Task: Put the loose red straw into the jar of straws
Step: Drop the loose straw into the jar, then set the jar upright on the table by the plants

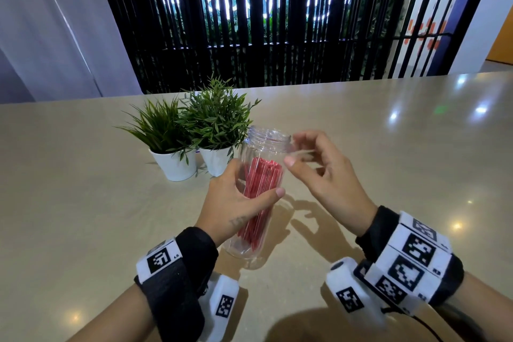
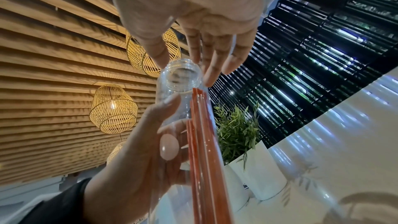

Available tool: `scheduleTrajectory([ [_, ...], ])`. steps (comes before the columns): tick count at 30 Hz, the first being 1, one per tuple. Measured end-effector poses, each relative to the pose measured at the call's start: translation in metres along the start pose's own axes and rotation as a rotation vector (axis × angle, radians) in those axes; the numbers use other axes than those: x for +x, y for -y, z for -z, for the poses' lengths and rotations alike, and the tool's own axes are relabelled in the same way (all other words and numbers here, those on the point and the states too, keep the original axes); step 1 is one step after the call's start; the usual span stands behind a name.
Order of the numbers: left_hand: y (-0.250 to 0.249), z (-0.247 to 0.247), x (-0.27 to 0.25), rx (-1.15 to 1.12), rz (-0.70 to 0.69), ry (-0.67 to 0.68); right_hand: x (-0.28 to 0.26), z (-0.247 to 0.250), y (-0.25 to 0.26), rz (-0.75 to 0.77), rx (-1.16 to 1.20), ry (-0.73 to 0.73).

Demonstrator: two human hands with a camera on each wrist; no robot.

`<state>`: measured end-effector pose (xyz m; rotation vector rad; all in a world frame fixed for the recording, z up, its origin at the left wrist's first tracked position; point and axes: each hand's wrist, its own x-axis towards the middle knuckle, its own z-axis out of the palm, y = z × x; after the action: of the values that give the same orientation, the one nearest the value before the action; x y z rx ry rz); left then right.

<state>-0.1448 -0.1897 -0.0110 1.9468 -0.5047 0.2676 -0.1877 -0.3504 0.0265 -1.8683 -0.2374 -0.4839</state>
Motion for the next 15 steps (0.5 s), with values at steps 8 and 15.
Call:
scheduleTrajectory([
  [8, -0.0059, -0.0060, 0.0000, -0.075, -0.017, -0.012, -0.0063, -0.0001, 0.0002, 0.036, 0.003, -0.037],
  [15, -0.0091, -0.0099, -0.0015, -0.138, -0.017, -0.011, -0.0088, -0.0026, 0.0043, 0.084, -0.017, -0.069],
])
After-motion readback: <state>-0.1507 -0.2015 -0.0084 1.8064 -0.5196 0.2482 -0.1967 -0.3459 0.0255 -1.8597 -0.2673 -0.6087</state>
